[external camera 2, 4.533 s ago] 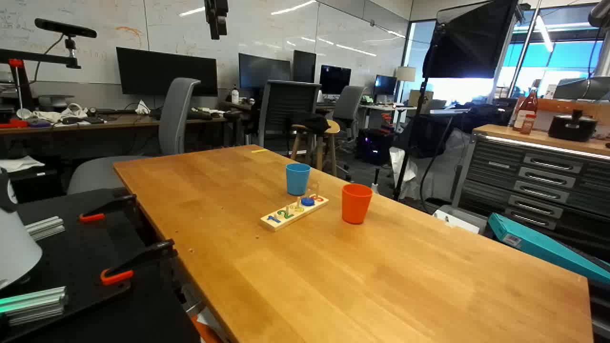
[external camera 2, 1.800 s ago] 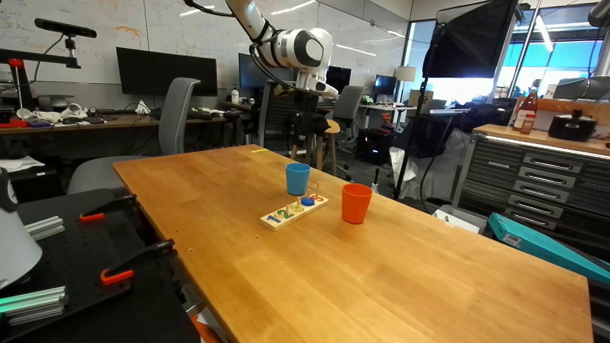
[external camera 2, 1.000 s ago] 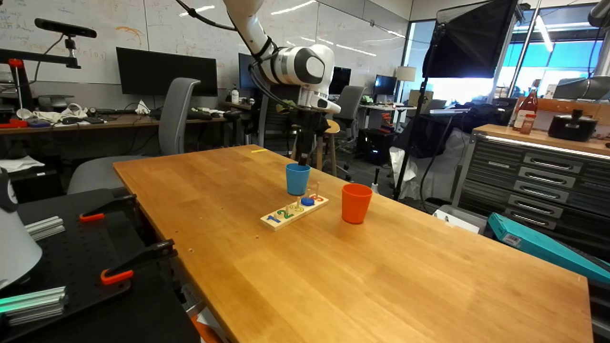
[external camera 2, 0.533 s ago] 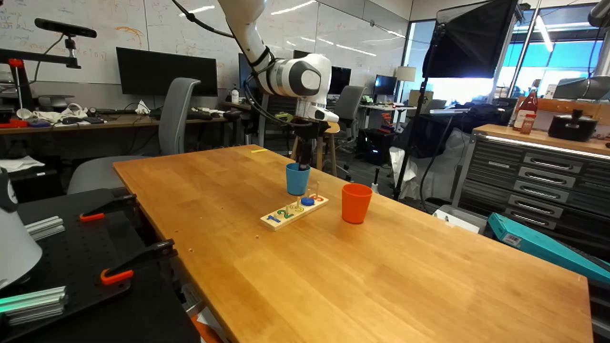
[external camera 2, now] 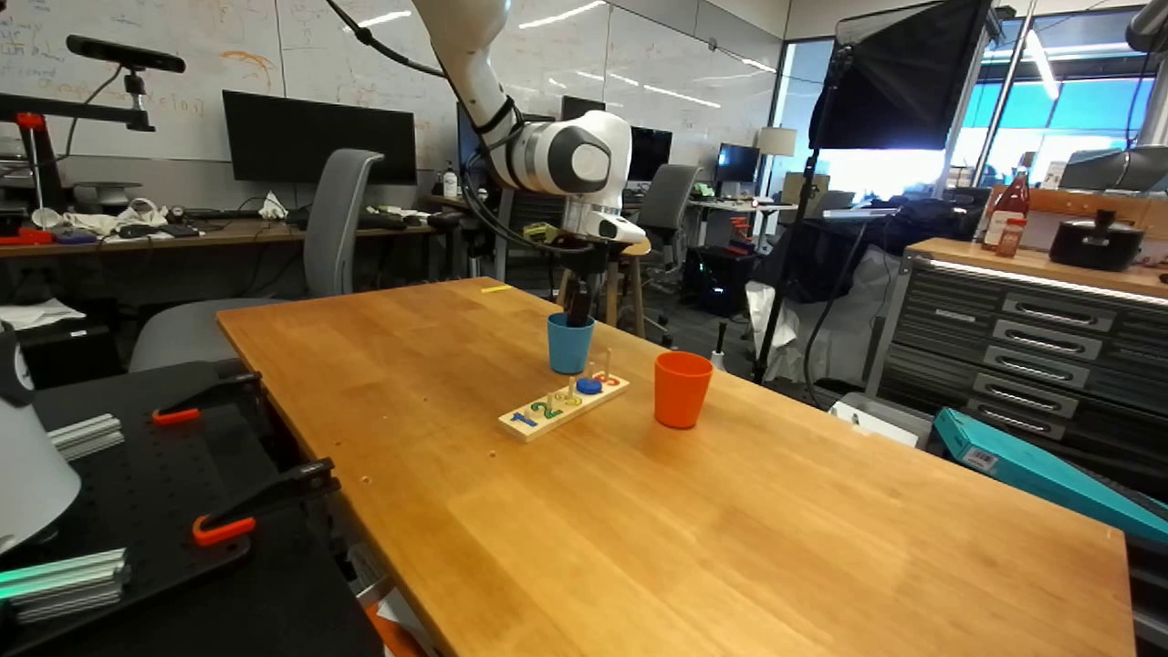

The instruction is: Put the blue cup in the orange cup

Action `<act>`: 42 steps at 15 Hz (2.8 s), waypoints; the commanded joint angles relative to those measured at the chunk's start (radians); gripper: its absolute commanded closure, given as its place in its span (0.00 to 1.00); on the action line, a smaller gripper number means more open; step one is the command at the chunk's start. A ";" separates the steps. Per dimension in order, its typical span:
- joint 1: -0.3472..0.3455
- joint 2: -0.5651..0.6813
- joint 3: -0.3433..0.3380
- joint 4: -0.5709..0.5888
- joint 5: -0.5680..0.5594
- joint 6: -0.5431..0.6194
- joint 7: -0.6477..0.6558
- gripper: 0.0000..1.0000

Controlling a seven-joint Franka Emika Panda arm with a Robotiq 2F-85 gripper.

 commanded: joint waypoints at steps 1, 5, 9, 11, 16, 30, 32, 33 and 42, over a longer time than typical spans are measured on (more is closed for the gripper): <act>0.004 -0.001 -0.014 -0.004 0.026 0.025 -0.023 0.81; 0.016 0.003 -0.023 0.019 0.011 0.008 -0.010 0.99; 0.015 -0.002 -0.020 0.090 0.018 -0.024 -0.005 0.96; 0.016 -0.002 -0.027 0.138 0.016 -0.036 0.008 0.96; 0.004 0.019 -0.078 0.260 -0.008 -0.050 0.046 0.96; -0.076 0.045 -0.185 0.347 -0.109 -0.293 0.151 0.95; -0.080 0.040 -0.184 0.312 -0.114 -0.275 0.155 0.95; -0.085 0.053 -0.183 0.319 -0.114 -0.265 0.155 0.95; -0.108 0.174 -0.178 0.419 -0.092 -0.291 0.183 0.70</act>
